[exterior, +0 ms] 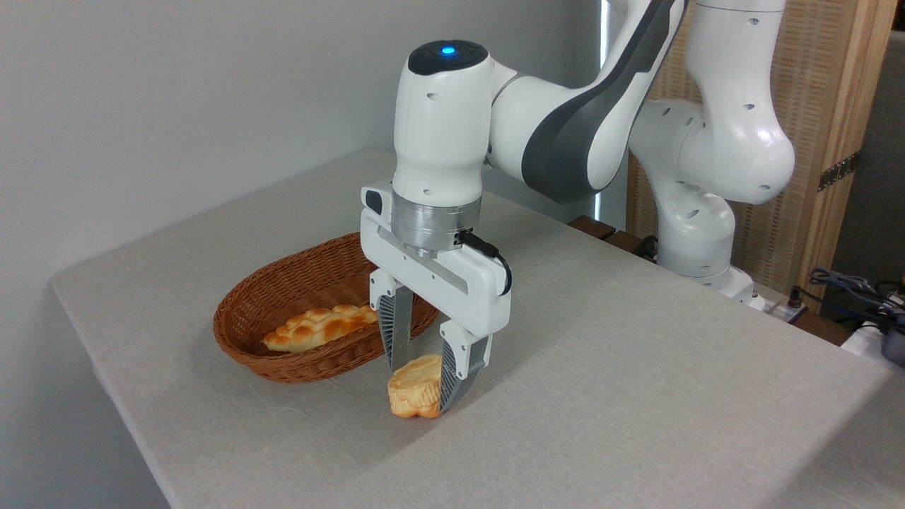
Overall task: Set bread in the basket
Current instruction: 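Close the gripper on the round bread roll and lift it, then carry the bread roll over the wicker basket and lower it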
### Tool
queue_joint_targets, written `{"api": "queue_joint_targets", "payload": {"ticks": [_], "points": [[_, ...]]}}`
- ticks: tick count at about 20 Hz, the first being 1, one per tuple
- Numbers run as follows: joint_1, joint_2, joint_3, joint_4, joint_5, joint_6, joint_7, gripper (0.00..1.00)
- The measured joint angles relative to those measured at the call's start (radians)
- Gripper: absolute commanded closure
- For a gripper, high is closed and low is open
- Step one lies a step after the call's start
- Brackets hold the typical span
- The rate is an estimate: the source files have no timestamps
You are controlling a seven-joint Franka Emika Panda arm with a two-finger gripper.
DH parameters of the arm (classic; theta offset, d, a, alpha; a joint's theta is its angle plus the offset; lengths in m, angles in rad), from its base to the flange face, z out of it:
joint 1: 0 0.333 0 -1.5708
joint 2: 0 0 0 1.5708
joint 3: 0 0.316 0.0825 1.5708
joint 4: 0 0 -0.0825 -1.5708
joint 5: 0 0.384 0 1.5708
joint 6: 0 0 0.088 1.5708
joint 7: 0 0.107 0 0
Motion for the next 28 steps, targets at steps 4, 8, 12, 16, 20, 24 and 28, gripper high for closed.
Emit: {"api": "queue_joint_targets", "payload": {"ticks": [4,8,12,16,20,24,28], "points": [[-0.004,0.011,0.0,0.0,-0.002,0.001,0.0,0.28],[-0.004,0.014,0.0,0.0,-0.002,0.001,0.0,0.48],[-0.005,0.015,0.0,0.0,-0.002,0.001,0.025,0.48],[-0.006,0.016,0.0,0.0,-0.002,0.001,0.028,0.48],[-0.006,0.016,0.0,0.0,-0.002,0.001,0.028,0.5],[-0.006,0.016,0.0,0.0,-0.002,0.001,0.029,0.5],[-0.006,0.013,0.022,0.003,-0.002,0.001,0.031,0.64]]}}
